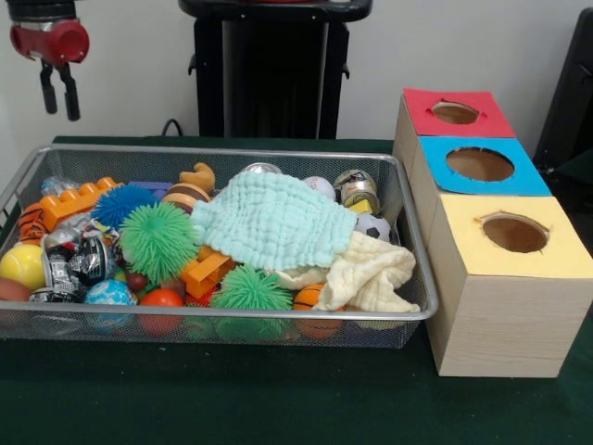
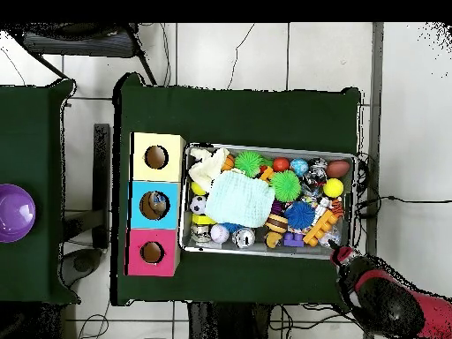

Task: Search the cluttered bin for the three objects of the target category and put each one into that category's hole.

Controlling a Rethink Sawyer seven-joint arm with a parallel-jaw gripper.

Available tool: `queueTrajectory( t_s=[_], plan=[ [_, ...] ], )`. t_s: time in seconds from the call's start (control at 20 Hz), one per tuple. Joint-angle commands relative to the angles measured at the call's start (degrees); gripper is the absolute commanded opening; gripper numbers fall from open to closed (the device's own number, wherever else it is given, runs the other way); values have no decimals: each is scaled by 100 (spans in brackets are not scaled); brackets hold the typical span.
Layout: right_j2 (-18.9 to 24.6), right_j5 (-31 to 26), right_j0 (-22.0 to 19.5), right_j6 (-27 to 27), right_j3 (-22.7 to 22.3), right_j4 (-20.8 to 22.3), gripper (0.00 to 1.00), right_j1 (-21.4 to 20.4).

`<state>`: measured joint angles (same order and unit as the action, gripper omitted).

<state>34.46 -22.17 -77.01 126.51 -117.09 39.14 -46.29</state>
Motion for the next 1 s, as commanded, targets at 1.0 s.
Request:
queueTrajectory(
  t_s=[1.0],
  plan=[
    [-328, 129, 318, -621, 1414, 1073, 100, 1645]
  ],
)
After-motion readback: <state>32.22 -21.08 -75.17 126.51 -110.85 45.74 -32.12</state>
